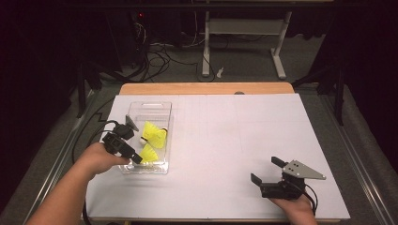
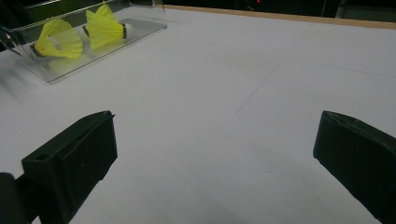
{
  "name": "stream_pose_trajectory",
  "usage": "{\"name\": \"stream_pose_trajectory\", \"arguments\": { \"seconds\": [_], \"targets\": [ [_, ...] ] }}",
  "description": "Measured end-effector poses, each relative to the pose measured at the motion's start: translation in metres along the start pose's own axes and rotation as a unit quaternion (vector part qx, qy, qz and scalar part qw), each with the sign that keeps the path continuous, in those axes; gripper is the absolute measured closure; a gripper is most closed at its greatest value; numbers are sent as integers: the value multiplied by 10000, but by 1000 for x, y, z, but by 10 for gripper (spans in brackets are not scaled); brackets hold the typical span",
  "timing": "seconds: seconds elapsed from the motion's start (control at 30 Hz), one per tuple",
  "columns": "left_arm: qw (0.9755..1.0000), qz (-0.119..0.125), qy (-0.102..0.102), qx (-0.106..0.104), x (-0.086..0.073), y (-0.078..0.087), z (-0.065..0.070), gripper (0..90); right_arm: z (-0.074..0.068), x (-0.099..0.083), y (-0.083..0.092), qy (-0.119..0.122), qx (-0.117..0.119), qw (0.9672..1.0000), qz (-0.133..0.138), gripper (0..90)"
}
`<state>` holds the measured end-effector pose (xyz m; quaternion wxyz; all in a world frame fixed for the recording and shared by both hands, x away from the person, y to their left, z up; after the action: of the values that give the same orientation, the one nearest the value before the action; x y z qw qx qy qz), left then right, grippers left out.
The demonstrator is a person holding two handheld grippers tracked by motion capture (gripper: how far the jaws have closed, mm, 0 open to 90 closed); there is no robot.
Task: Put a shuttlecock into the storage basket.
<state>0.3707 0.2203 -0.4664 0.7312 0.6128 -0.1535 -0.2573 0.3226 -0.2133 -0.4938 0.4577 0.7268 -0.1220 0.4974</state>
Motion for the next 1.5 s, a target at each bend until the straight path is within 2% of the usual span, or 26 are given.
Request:
{"name": "stream_pose_trajectory", "arguments": {
  "seconds": [0.3, 0.47, 0.6, 0.77, 0.9, 1.0, 1.1, 1.2, 1.3, 1.37, 1.5],
  "targets": [
    [10000, 35, -31, 47, 0, 15, 4, 410, 0, 0, 0, -13, 6, 10000, 7, 4],
    [10000, 45, -56, 58, -2, 22, 6, 366, 0, 0, 1, -8, 10, 10000, 14, 4],
    [10000, 50, -69, -20, -3, 26, 8, 341, 0, 0, 1, -9, 12, 10000, 16, 4],
    [10000, 13, -1, -98, -4, 28, 8, 275, 0, 0, 1, -18, 14, 10000, 20, 4],
    [10000, -3, -11, -23, -4, 30, 9, 188, 0, 0, 1, -22, 16, 10000, 16, 4],
    [10000, 34, -8, 42, -4, 33, 11, 156, 0, 0, 0, -21, 16, 10000, 11, 4],
    [10000, 9, -31, 23, -4, 34, 13, 130, 0, 0, 0, -17, 19, 10000, 18, 4],
    [9999, 85, -58, 7, -3, 37, 14, 89, 0, 0, 1, -24, 19, 10000, 24, 4],
    [9999, 103, 3, 16, -2, 38, 14, 4, 0, 0, 1, -21, 21, 10000, 20, 4],
    [9999, 120, -9, 30, -1, 39, 15, 0, 0, 0, 1, -20, 18, 10000, 22, 4],
    [9997, 161, -158, 67, 0, 38, 16, 5, 0, 1, 1, -23, 10, 10000, 25, 4]
  ]
}}
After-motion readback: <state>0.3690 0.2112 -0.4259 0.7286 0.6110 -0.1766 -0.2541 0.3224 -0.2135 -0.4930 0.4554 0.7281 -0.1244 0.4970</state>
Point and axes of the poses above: each handheld gripper's, and its own axes: y roughly backward along the jaws, x roughly out of its top, z roughly to its right, the point moved 8 cm from there along -y, roughly forward along the jaws, and after that the axes turned 10 degrees about -z, right-handed, at the moved point
